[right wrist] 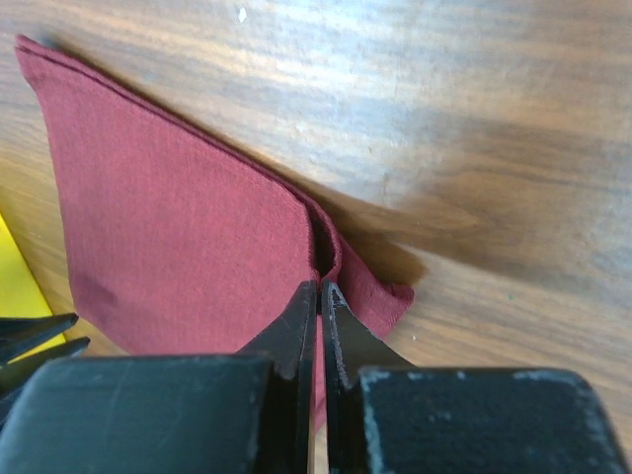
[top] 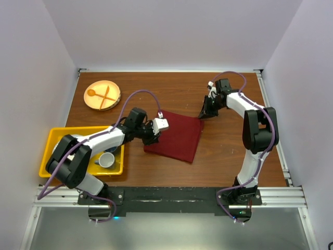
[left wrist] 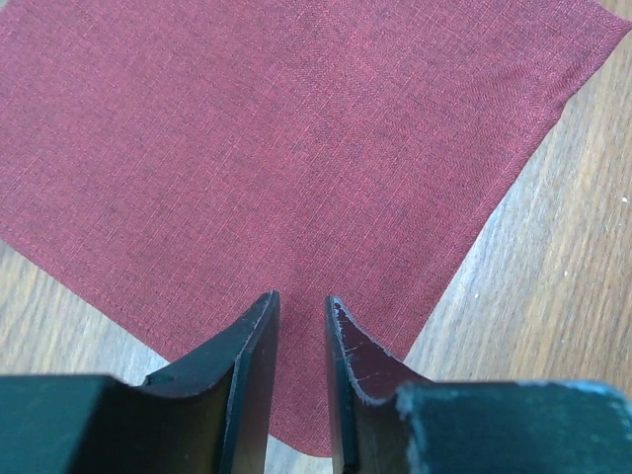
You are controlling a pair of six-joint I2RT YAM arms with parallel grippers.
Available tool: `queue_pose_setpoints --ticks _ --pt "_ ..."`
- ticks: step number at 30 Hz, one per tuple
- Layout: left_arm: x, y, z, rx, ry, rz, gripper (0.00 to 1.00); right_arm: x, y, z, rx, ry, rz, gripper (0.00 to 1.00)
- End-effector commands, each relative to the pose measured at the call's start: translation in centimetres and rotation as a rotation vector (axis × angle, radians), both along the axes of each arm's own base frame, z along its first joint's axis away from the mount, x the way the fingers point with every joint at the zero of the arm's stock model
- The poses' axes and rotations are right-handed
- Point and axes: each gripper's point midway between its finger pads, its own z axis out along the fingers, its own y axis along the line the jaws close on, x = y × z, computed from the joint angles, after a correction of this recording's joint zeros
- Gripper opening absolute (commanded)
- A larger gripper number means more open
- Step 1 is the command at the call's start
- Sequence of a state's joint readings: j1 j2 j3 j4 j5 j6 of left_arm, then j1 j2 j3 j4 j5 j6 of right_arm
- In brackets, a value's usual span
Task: Fold the napkin into a case and place the utensils inside
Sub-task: Smooth out the lower triangle-folded napkin at the center of the board.
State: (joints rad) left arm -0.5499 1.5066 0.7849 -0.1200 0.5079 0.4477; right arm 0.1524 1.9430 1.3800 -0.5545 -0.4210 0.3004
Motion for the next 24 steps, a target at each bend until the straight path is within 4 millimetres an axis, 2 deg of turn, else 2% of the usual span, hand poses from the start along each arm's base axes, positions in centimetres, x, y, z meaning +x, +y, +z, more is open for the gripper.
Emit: queue_pose_setpoints --ticks 1,4,7,11,16,24 --pt "0.1 0.2 1.0 -0.027 -0.045 -0.009 0.29 -1.1 0.2 3.3 0.011 -0.037 0.025 0.00" --pt "-0.1 0.3 0.8 -0.022 -0.044 -0.012 0.29 -1.9 0.0 3.6 0.006 -0.034 0.029 0.00" --pt "-0.2 0.4 0.7 -0.021 -0.041 -0.011 0.29 -1.8 -0.1 3.0 -0.001 -0.033 0.024 0.00" --pt "-0.1 0.5 0.4 -0.009 -0.042 -0.010 0.29 -1.3 -0.3 2.0 -0.016 -0.031 0.019 0.00" --pt "-0.1 0.6 0.2 -0.001 -0.041 -0.012 0.29 -0.5 -1.9 0.3 -0.107 -0.051 0.007 0.00" --pt "-0.1 0.9 -0.6 0.014 -0.037 0.003 0.30 1.0 -2.3 -1.2 -0.140 -0.063 -0.014 0.00"
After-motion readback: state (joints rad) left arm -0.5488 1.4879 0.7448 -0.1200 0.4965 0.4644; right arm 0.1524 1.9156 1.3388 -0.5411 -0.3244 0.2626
